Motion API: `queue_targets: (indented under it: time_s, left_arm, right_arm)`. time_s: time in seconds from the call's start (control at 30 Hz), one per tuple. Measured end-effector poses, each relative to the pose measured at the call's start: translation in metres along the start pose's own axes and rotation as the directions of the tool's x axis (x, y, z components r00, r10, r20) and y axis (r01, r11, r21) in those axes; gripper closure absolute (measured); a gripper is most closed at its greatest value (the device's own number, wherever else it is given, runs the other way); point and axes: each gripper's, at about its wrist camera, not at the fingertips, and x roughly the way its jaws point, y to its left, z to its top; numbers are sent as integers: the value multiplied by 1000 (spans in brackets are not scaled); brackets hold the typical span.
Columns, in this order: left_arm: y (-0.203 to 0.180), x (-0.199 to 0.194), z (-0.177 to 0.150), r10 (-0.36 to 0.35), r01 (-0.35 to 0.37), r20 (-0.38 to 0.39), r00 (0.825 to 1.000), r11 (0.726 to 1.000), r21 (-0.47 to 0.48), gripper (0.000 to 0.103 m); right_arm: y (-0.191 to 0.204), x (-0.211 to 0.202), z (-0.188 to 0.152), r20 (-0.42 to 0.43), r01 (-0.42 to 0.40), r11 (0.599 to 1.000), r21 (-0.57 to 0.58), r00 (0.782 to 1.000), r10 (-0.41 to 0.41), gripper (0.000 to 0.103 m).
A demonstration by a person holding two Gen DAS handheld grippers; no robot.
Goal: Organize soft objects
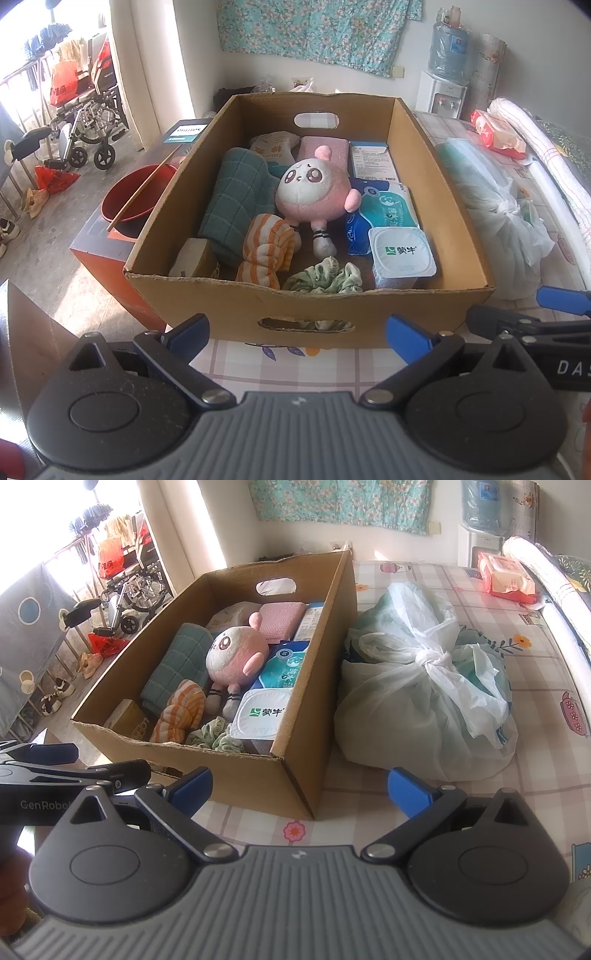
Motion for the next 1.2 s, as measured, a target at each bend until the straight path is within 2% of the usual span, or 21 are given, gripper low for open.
queue_targets:
  time_s: [1.2]
  left_arm:
    - [2,4,-1,4,-5,-17,1000,1000,-8,1]
  right_arm:
    - [-1,7,1,-20,-8,1000,2,1000,8,1]
